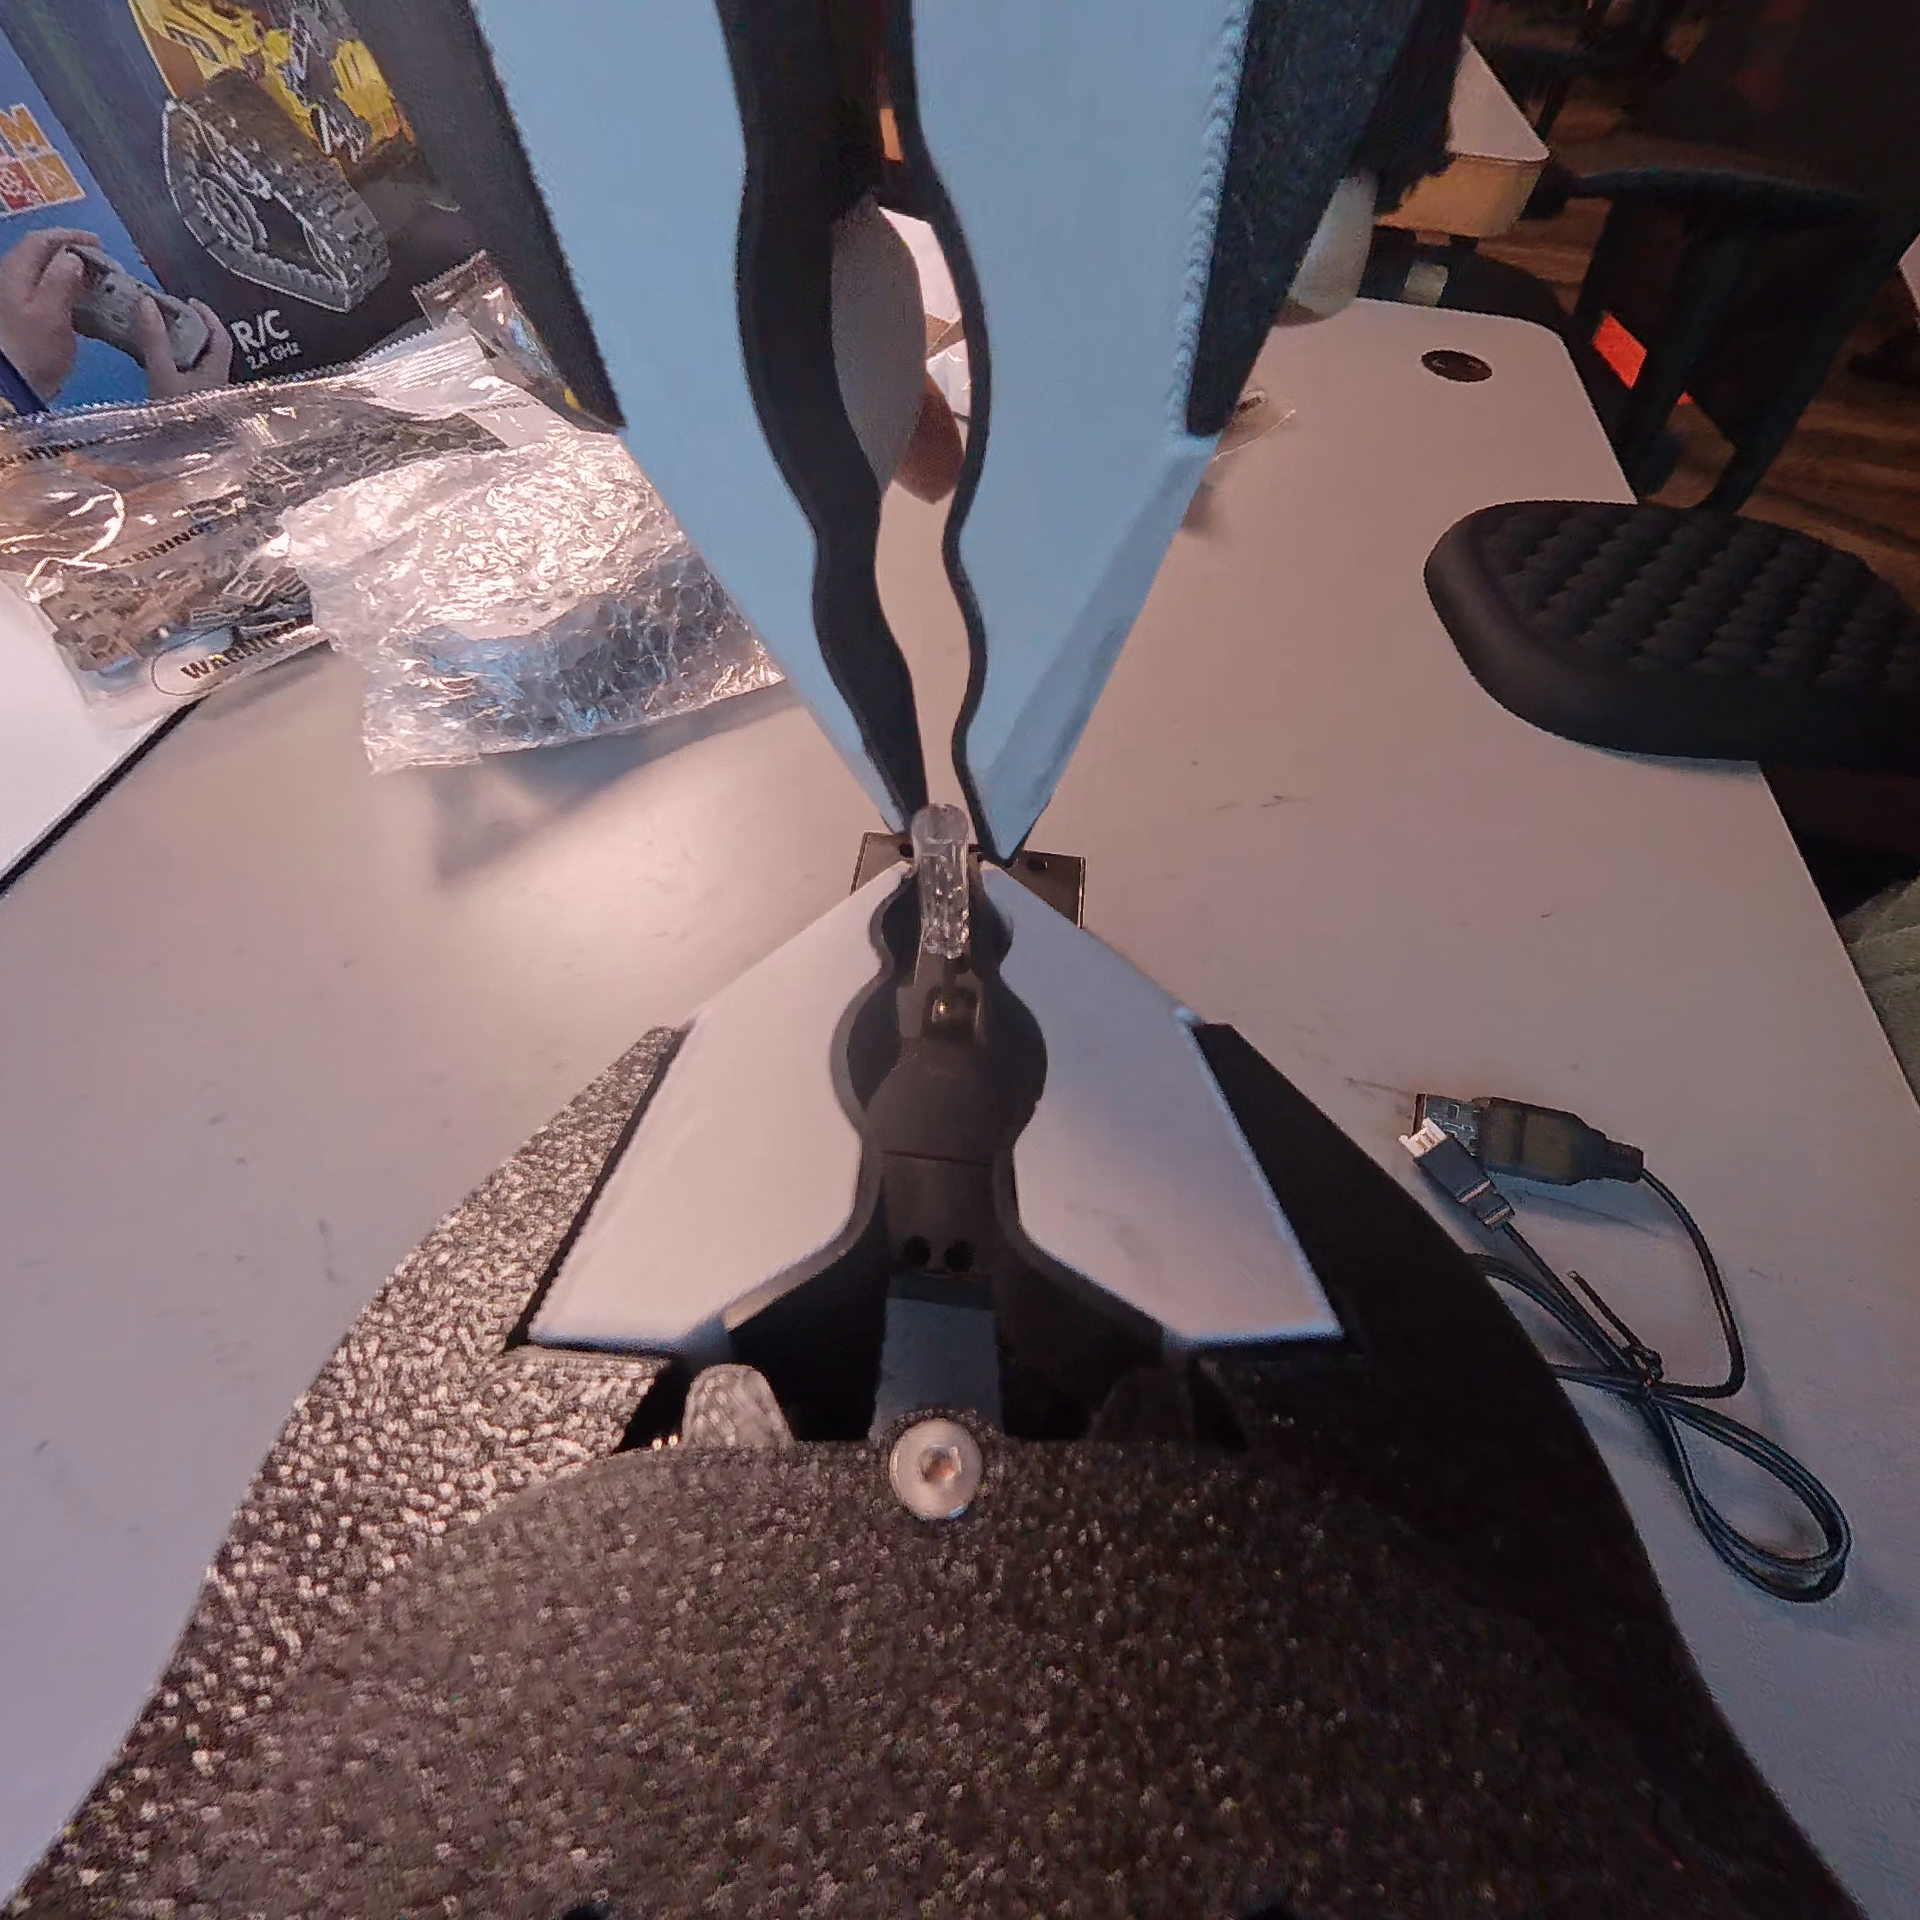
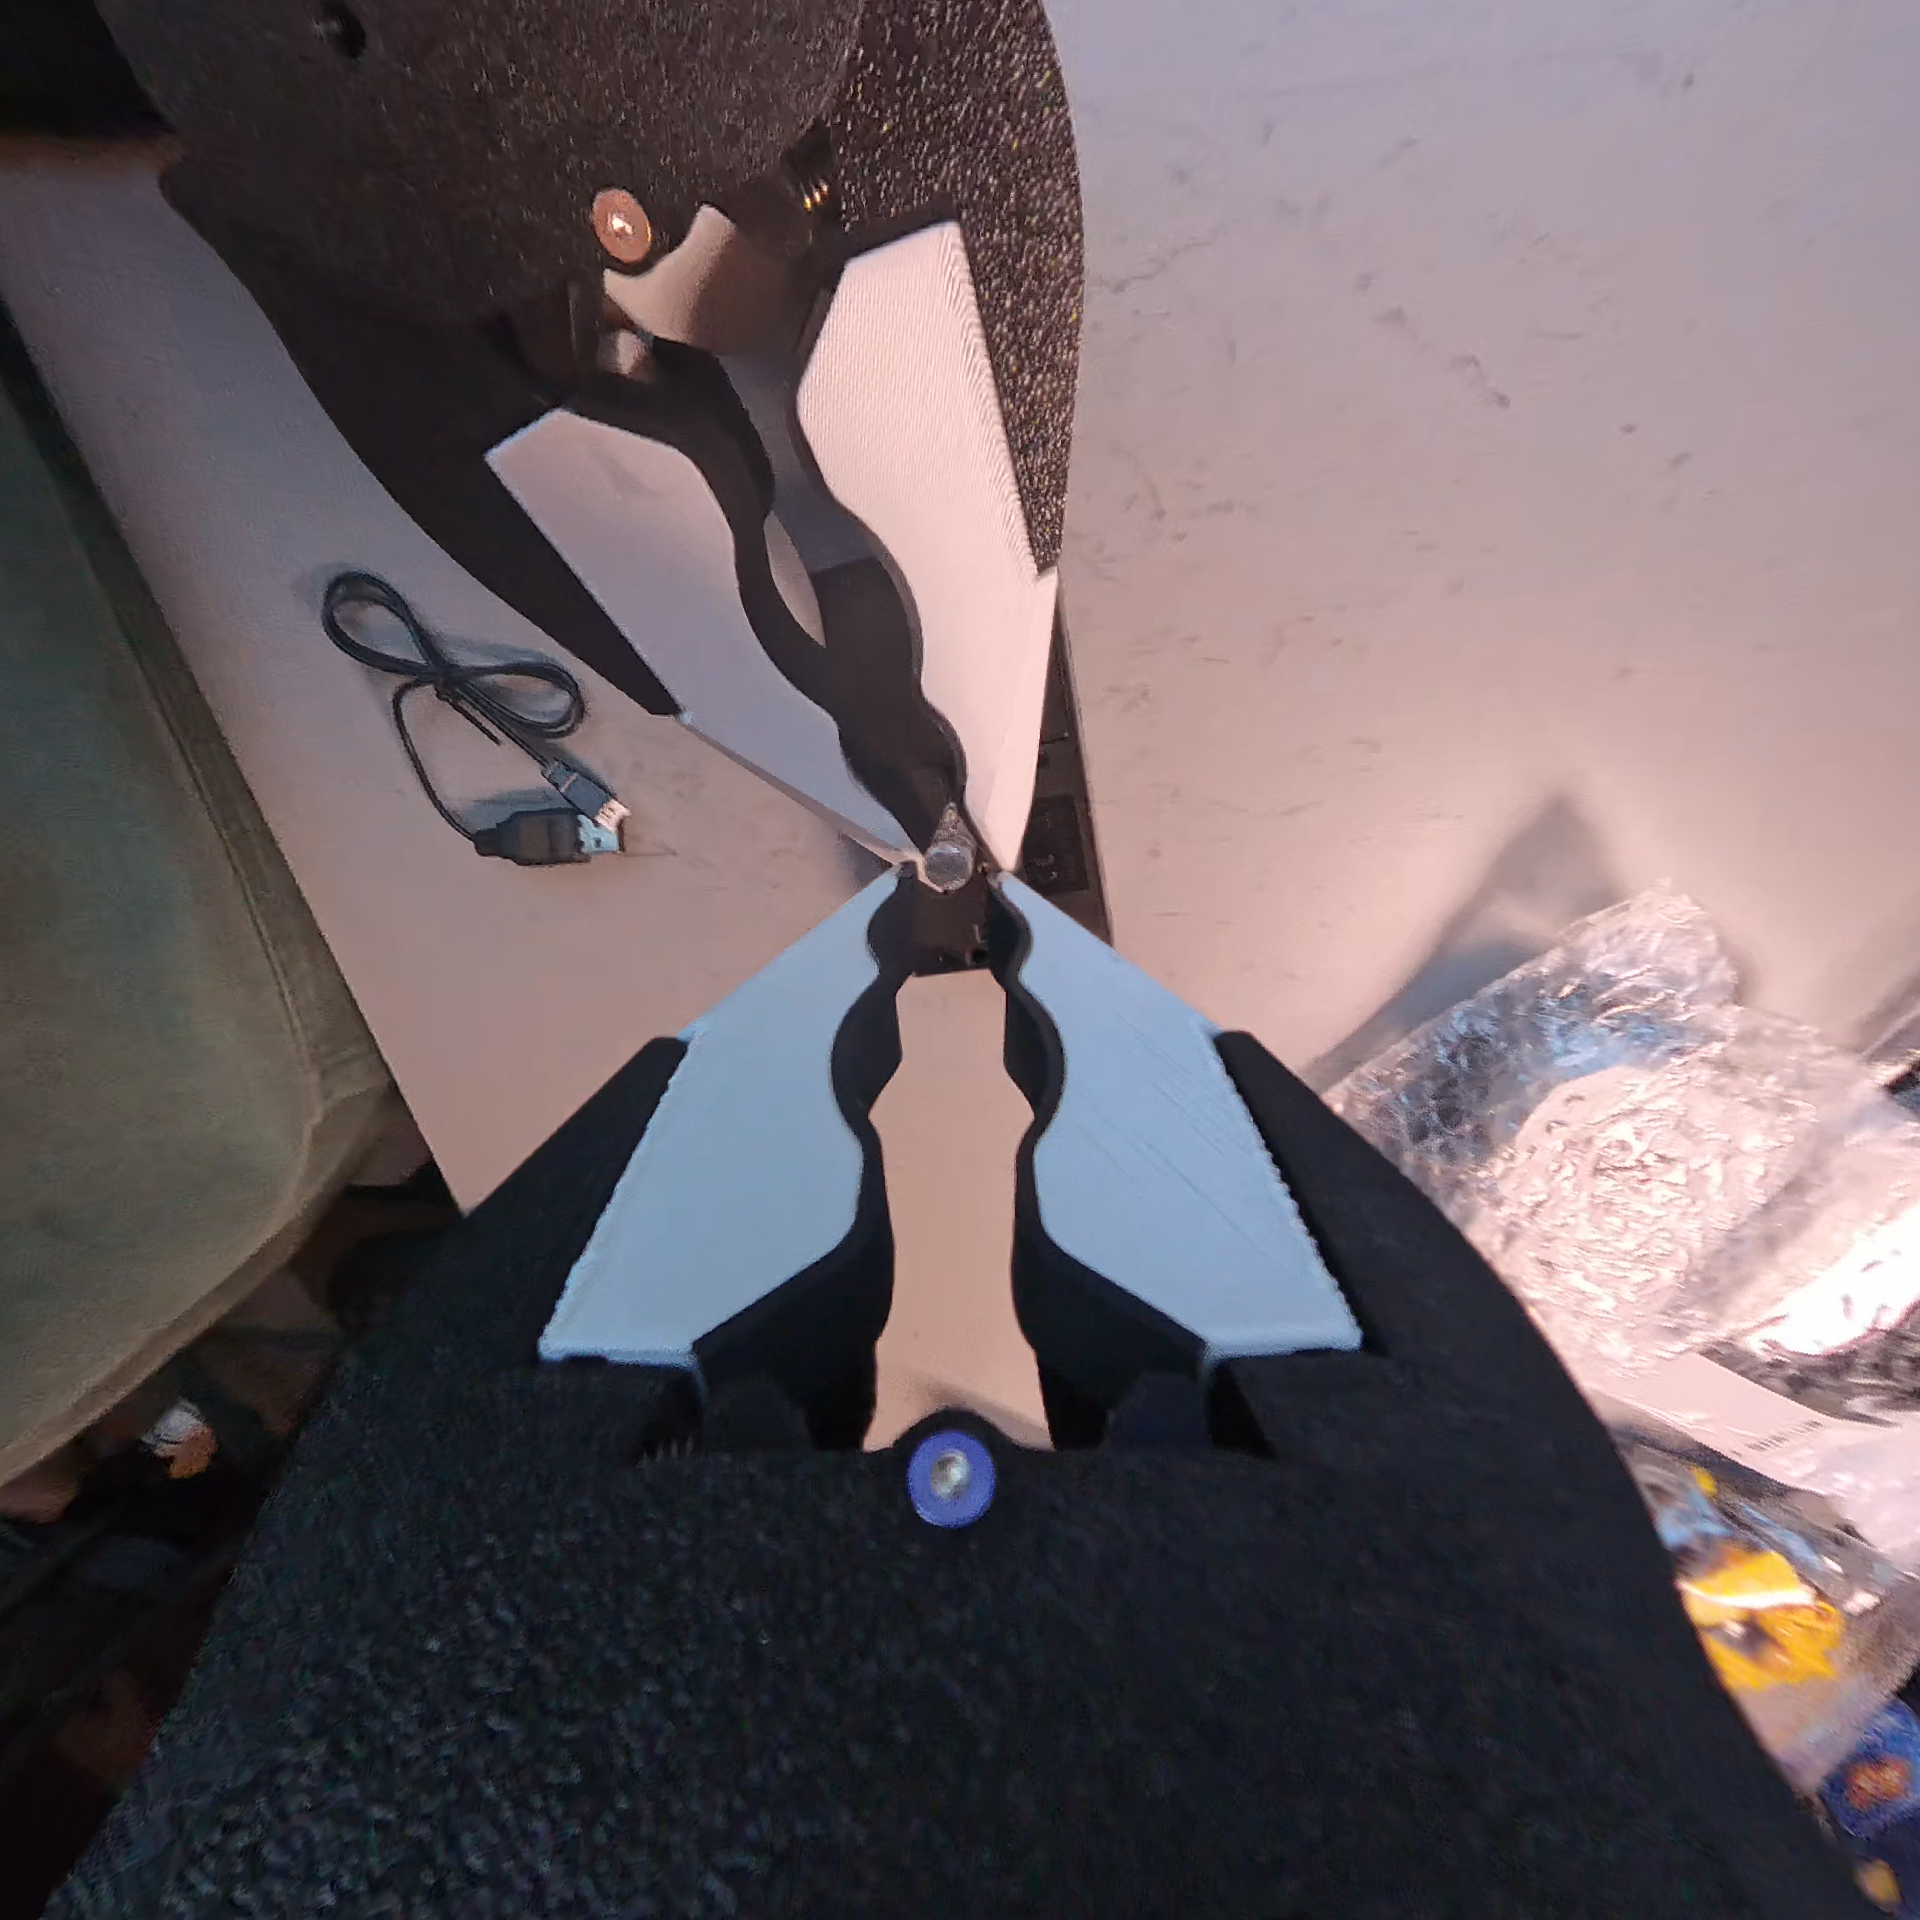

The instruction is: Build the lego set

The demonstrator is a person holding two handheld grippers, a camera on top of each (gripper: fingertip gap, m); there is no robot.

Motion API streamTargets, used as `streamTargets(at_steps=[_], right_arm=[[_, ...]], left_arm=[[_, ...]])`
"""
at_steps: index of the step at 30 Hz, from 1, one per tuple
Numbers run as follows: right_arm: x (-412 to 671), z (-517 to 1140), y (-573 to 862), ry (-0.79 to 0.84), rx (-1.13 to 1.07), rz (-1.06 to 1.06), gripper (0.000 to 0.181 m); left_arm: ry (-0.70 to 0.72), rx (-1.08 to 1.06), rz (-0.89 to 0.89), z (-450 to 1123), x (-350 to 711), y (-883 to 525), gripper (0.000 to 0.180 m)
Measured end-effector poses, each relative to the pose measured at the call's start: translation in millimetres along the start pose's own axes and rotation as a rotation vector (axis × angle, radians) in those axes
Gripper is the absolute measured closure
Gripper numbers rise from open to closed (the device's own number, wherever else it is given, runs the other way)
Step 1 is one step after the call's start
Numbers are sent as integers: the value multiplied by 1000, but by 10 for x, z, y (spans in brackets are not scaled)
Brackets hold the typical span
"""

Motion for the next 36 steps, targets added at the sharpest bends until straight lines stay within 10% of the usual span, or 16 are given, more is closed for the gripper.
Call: streamTargets(at_steps=[8,19,30,36], right_arm=[[25,23,-33,-13,24,-45,174],[7,35,-125,-173,83,-964,174],[65,-1,-21,70,-6,-17,169],[8,38,-3,52,-17,6,174]], left_arm=[[-15,-10,20,-13,-10,20,171],[-17,-61,73,-24,-23,89,170],[-13,-9,8,-24,-17,-1,171],[-15,3,9,-28,-16,-14,171]])
Point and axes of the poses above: each gripper's, where its closed fingertips meet, z out along the fingers, x out of its top, y = z × x across the jaws, the point moved 1 cm from there along -z, back along the fingers, and after that the axes turned 15 degrees about y, right-handed, at the moved point
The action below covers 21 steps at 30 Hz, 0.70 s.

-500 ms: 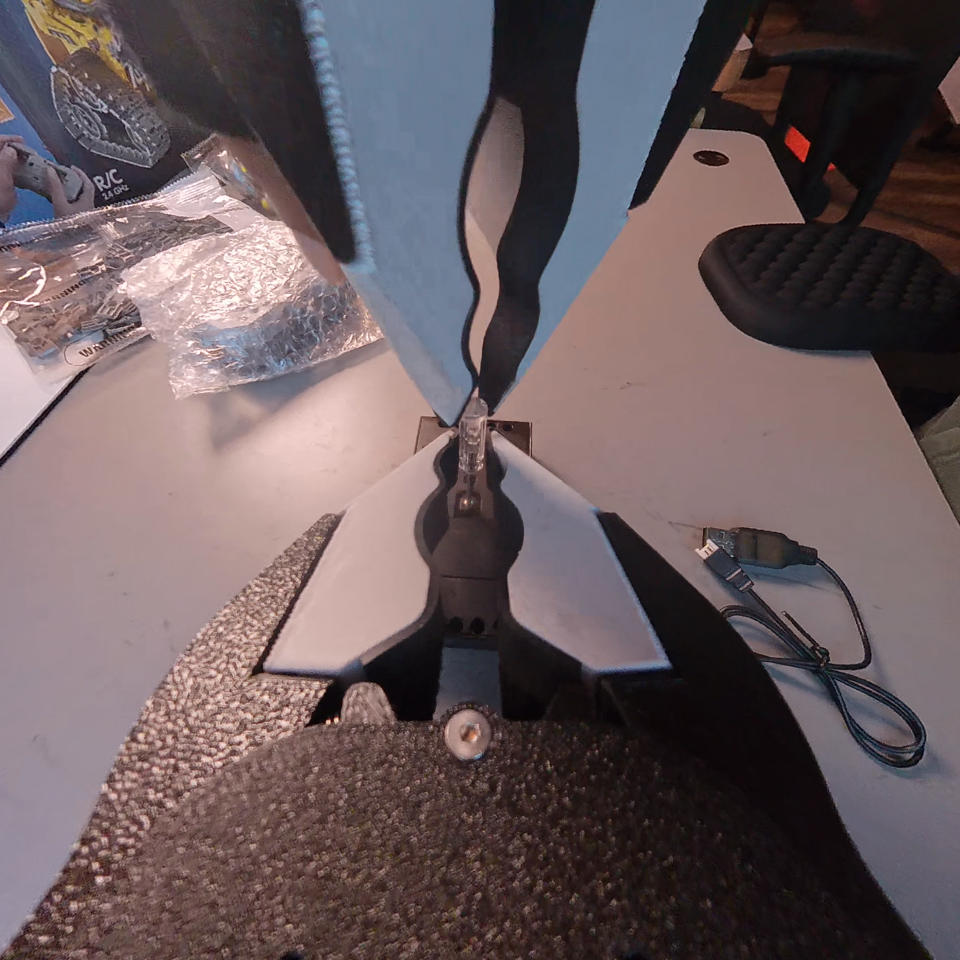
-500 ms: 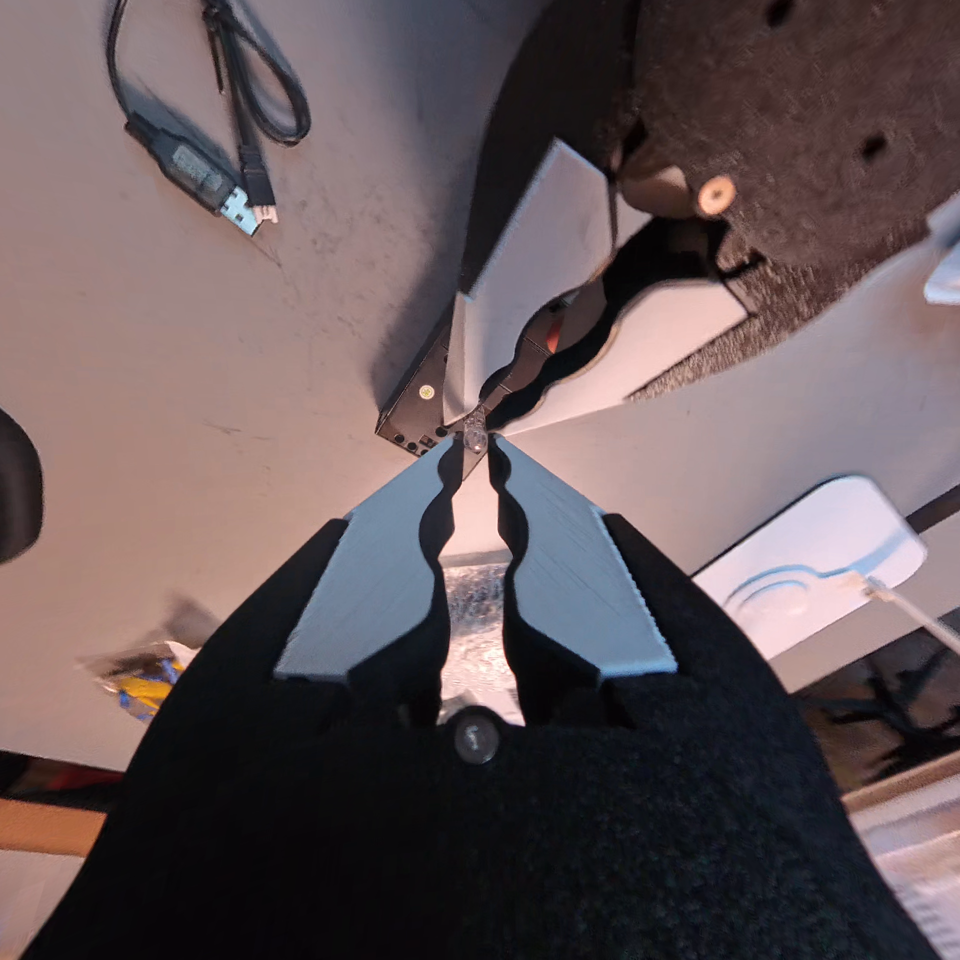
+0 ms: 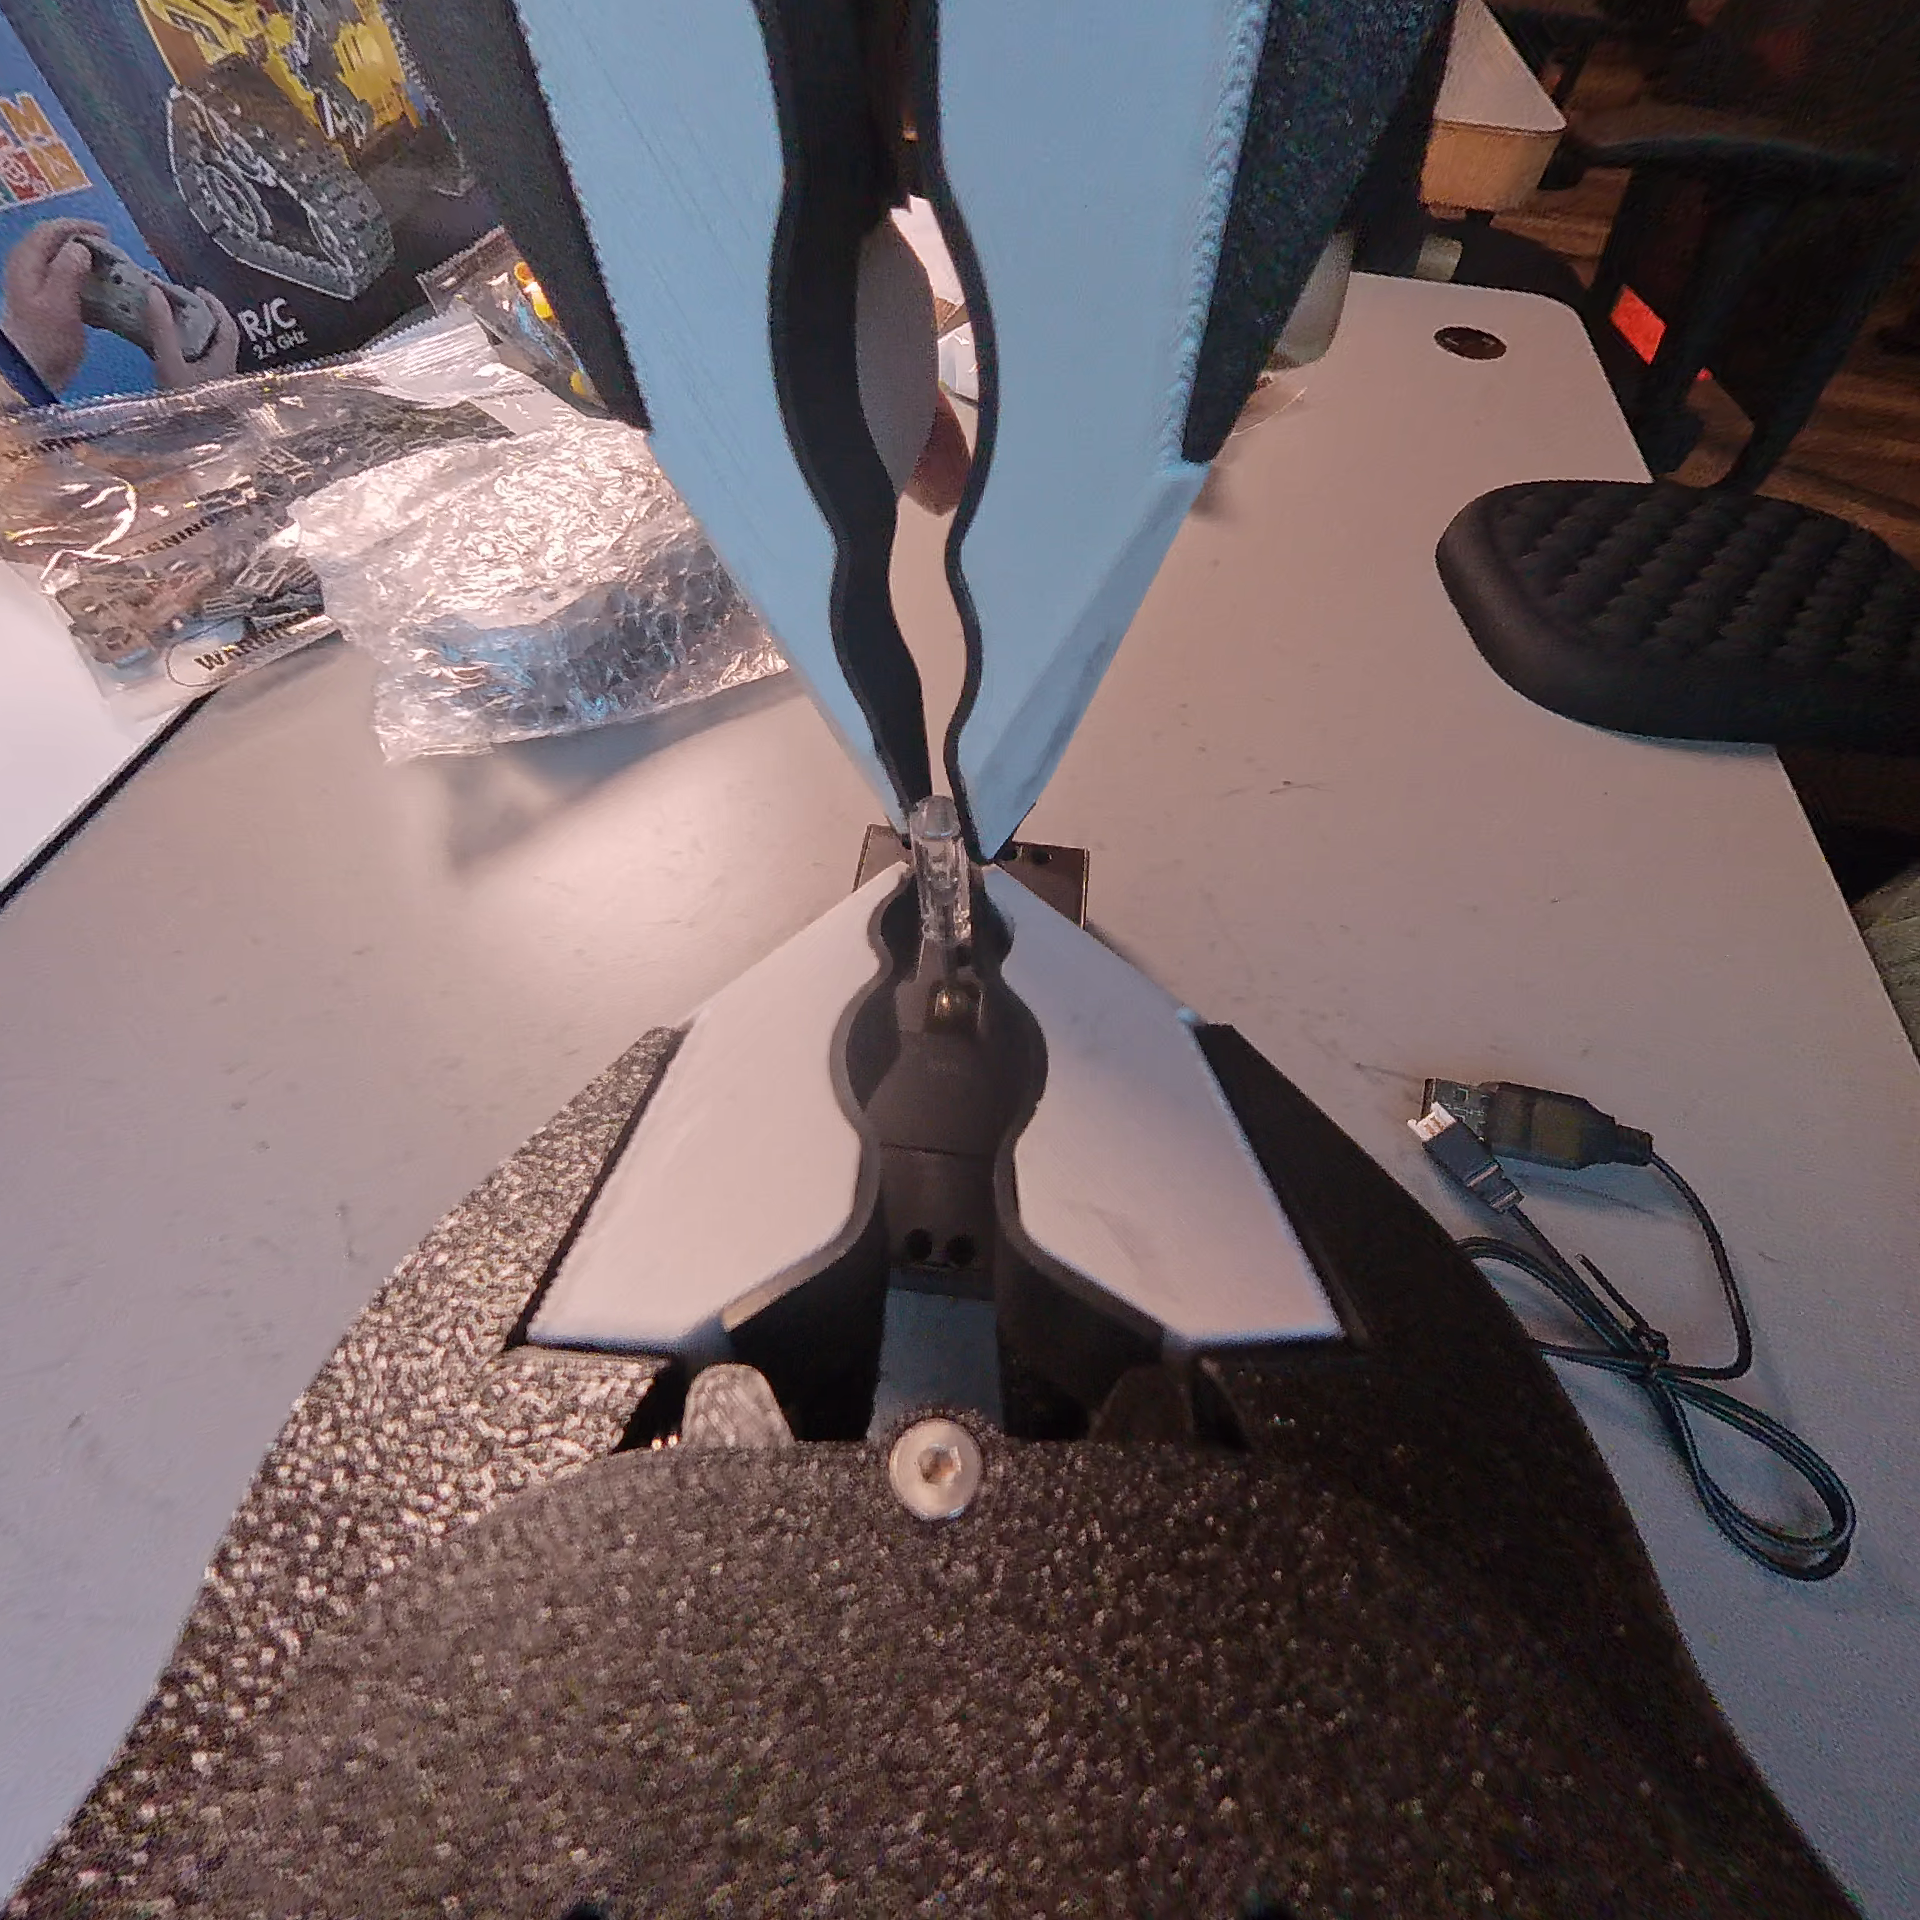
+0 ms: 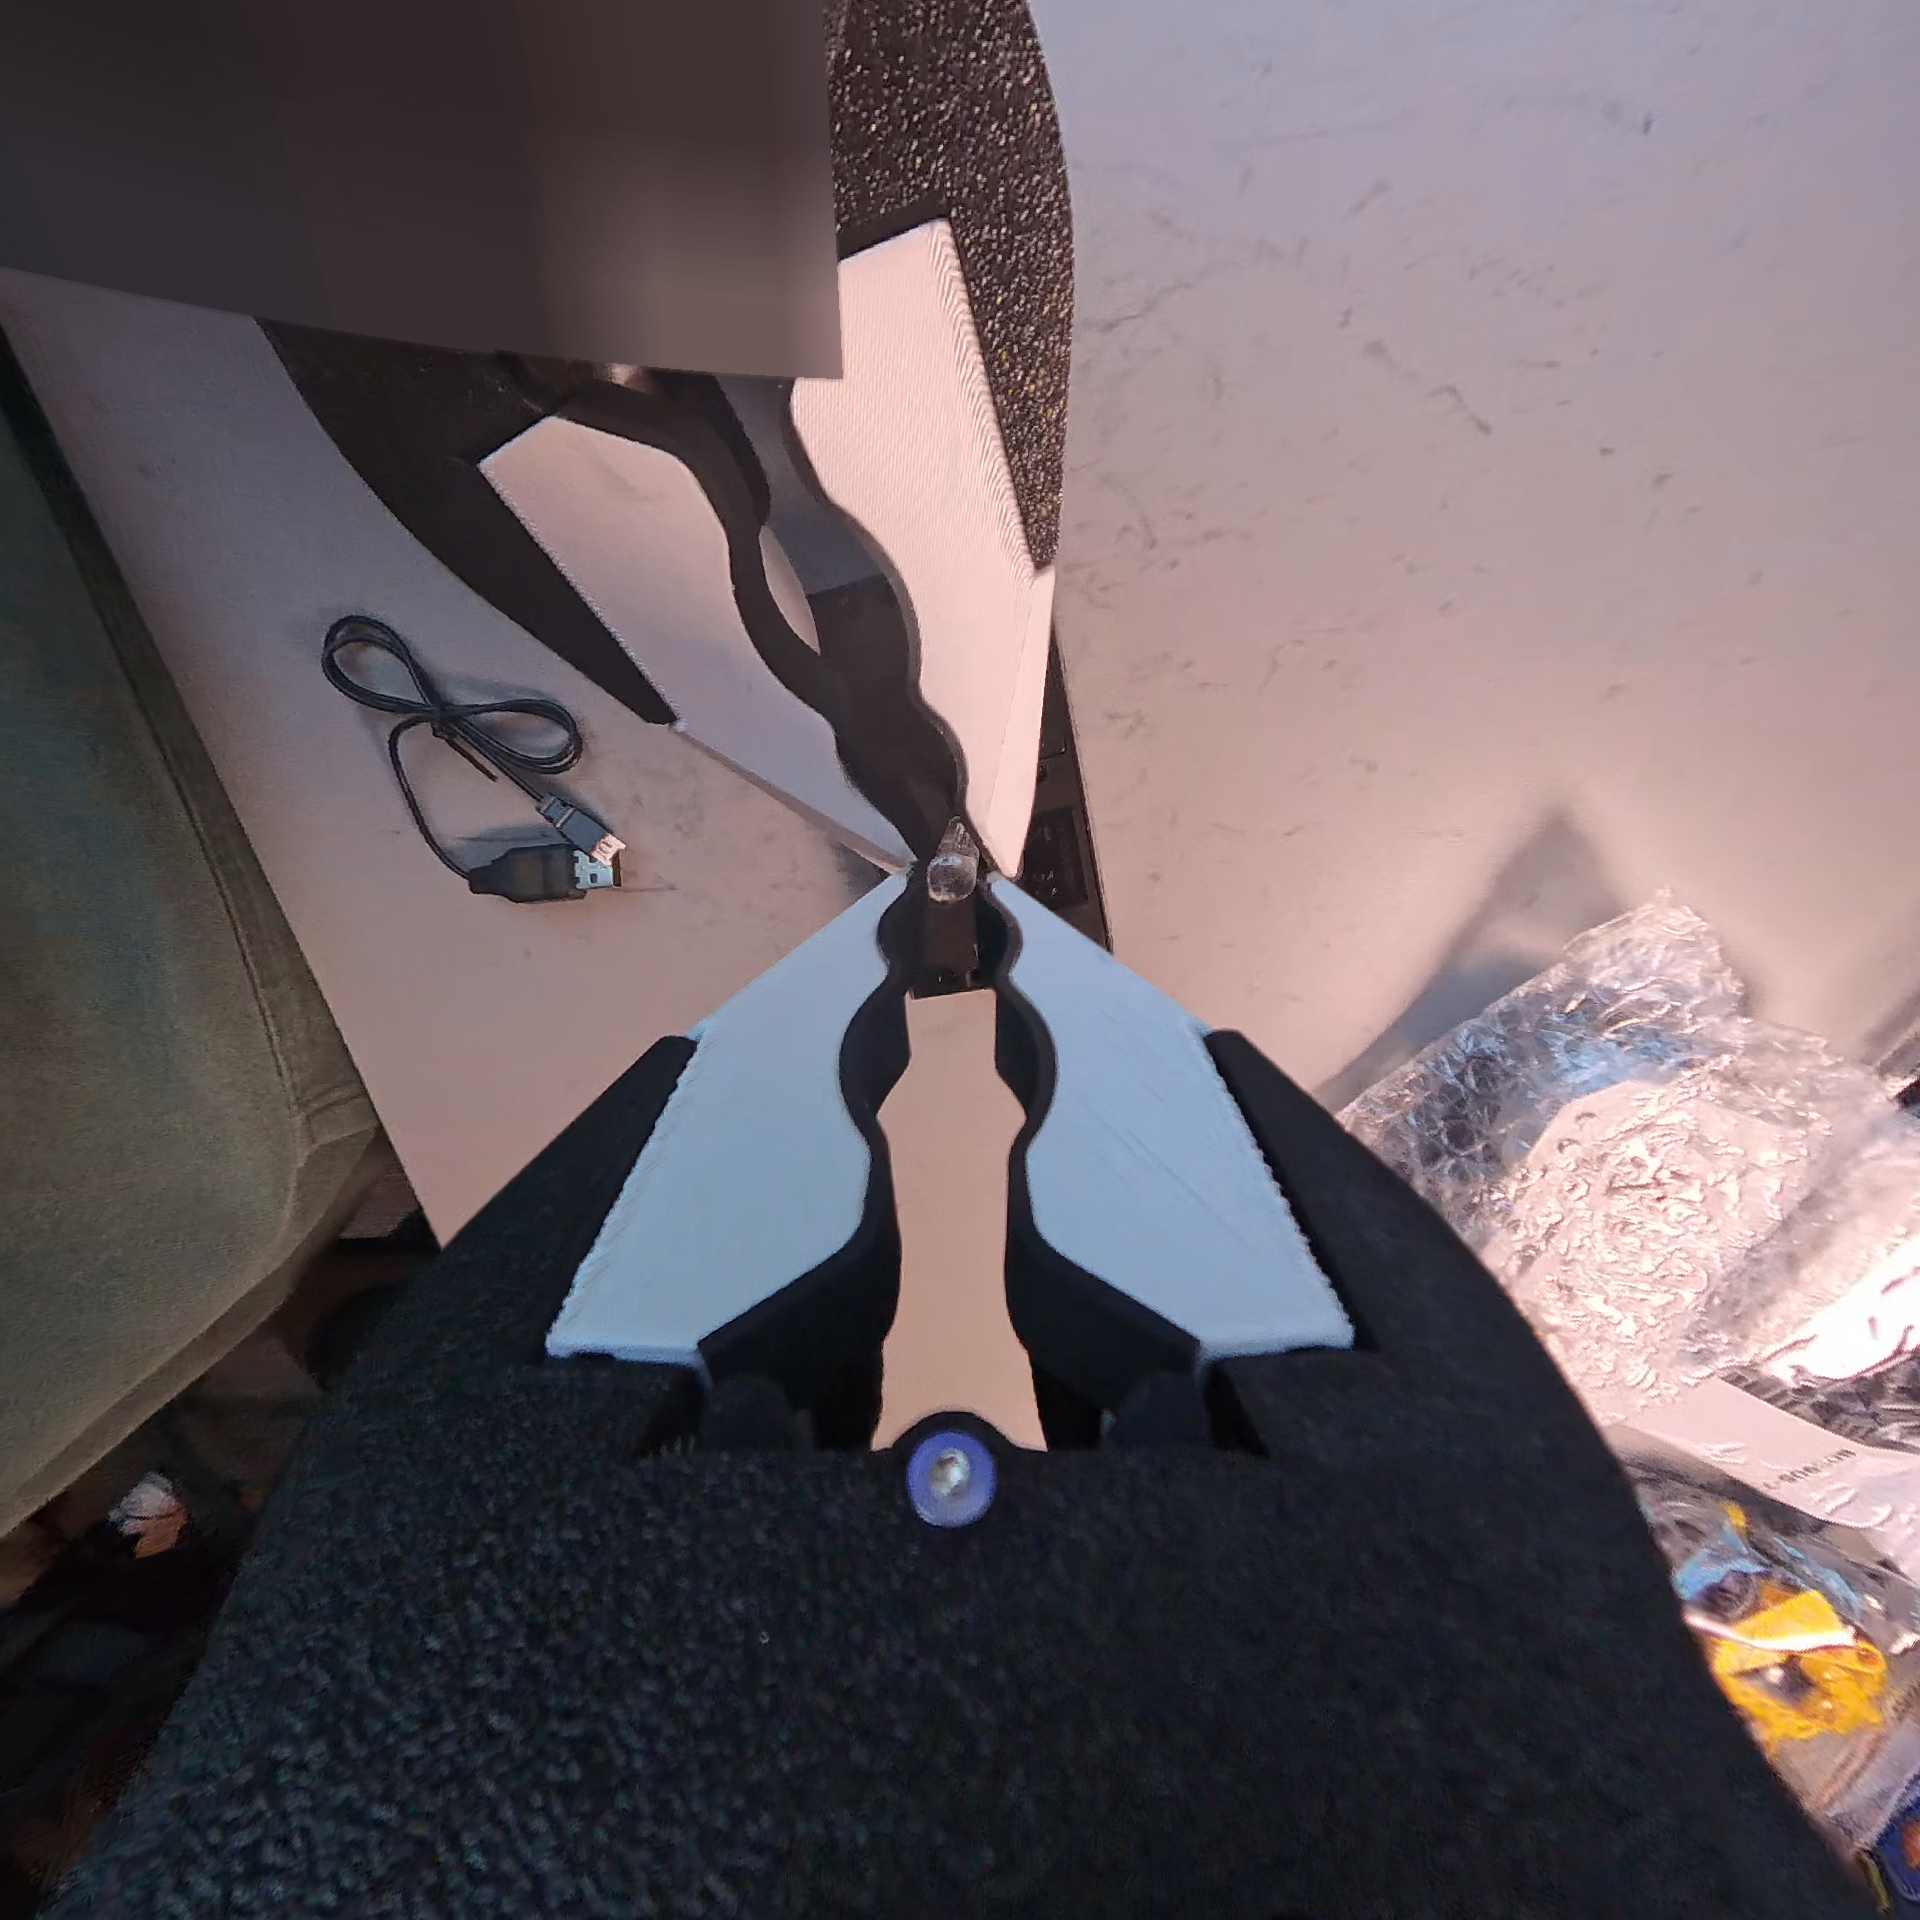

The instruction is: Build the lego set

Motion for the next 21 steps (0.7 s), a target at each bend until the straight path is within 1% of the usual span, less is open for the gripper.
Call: streamTargets(at_steps=[2,4,7,9,16,18,19,21], right_arm=[[5,1,5,0,4,-50,174],[-7,-6,9,-17,18,-146,175],[-29,-17,0,-64,42,-397,174],[-37,-20,-16,-89,64,-564,174],[-53,-29,-25,-174,106,-954,174],[-63,-32,-32,-169,108,-952,174],[-64,-37,-31,-159,101,-909,174],[-43,-61,-22,-121,75,-748,173]], left_arm=[[0,3,2,-1,0,-4,171],[-2,1,13,4,-3,-1,171],[-4,-17,33,1,-20,16,161],[1,-37,45,-1,-15,48,161],[-11,-39,72,28,-35,72,168],[-9,-36,67,29,-31,62,171],[-5,-34,61,28,-24,60,171],[-6,-29,47,24,-23,54,171]])
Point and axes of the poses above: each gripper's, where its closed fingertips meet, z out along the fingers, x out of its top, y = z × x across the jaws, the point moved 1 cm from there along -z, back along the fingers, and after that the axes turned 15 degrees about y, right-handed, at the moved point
